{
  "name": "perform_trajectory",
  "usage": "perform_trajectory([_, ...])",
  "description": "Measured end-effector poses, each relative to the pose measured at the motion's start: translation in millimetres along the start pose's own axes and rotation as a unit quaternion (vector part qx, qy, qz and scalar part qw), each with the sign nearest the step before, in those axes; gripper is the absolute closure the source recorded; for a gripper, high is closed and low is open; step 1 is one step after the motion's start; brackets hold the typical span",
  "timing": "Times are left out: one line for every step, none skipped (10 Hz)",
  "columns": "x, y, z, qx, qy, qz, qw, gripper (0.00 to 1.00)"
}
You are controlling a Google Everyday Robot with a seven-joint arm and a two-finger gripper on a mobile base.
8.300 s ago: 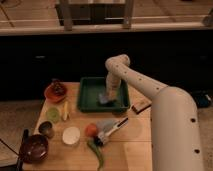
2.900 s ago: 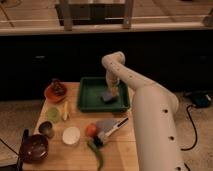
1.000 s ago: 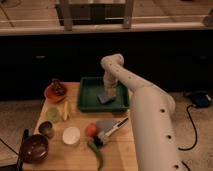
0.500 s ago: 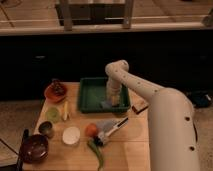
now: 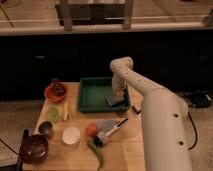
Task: Wipe tray with sponge
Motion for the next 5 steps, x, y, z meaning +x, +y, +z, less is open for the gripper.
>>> perform_trajectory([-9.1, -8.4, -0.7, 0.002, 0.002, -0.006, 1.0000, 1.00])
perform_trajectory([-22.7, -13.8, -0.5, 0.002, 0.001, -0.016, 0.9999, 1.00])
perform_trajectory([-35.4, -16.0, -1.0, 0.002, 0.001, -0.033, 0.9995, 1.00])
perform_trajectory([-47.1, -15.6, -1.6, 0.005, -0.004, -0.050, 0.9987, 1.00])
perform_trajectory([-54.2, -9.9, -1.9, 0.003, -0.008, -0.062, 0.9980, 1.00])
